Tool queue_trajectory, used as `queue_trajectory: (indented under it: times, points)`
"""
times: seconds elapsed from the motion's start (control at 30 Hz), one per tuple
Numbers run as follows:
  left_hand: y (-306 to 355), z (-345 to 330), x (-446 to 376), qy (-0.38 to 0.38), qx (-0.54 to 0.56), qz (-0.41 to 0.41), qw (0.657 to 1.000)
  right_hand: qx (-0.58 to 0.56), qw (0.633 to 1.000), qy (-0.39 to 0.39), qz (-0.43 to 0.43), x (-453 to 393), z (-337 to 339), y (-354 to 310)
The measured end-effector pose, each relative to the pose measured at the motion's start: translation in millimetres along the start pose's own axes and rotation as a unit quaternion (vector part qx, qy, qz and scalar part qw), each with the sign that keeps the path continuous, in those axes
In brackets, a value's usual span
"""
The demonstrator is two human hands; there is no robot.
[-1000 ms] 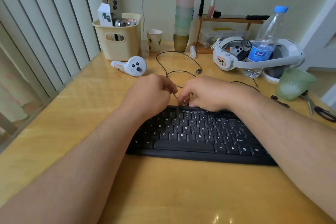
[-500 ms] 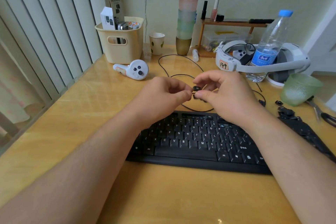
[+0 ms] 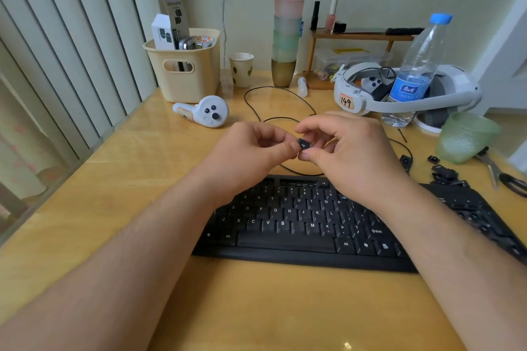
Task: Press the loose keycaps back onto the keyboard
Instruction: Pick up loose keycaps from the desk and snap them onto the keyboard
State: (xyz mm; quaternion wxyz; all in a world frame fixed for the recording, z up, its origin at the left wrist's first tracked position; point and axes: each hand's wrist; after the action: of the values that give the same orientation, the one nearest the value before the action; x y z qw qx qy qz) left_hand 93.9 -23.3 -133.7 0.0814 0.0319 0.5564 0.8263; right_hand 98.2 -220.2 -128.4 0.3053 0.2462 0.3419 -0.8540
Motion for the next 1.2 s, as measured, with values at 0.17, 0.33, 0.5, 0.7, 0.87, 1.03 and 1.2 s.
queue_trajectory:
  times: [0.17,0.33,0.5,0.7,0.87,1.03,1.2]
  points:
    - [0,0,-1,-0.003,0.002,0.007,1.000,0.011,1.000,0.001,0.010,0,2,-2]
    - [0,1,-1,0.004,-0.025,0.008,1.000,0.017,1.000,-0.007,0.005,1,1,-2]
    - [2,3,0,-0.007,-0.036,0.015,0.999,0.016,1.000,-0.001,0.003,1,2,-1]
    - [4,4,2,0.000,-0.049,0.016,0.999,0.030,0.999,-0.013,0.002,2,3,-3]
    - [6,6,3,0.014,-0.065,0.028,0.997,0.078,0.994,-0.076,0.018,-7,11,-17]
    - [5,6,3,0.009,-0.083,0.057,0.995,0.115,0.983,-0.144,-0.020,-17,18,-29]
    - [5,3,5,0.006,-0.093,0.052,0.994,0.170,0.968,-0.182,-0.015,-18,21,-34]
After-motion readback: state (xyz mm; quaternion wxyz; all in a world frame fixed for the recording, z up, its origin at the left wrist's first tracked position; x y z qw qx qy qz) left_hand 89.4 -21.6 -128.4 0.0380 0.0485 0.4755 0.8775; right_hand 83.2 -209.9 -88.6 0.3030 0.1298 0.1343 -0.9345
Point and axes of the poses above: each hand's wrist, its own x-axis away from the middle knuckle, its own z-axis out of the back of the hand, y = z × x, and after that the axes turned 8 degrees about z, right-handed
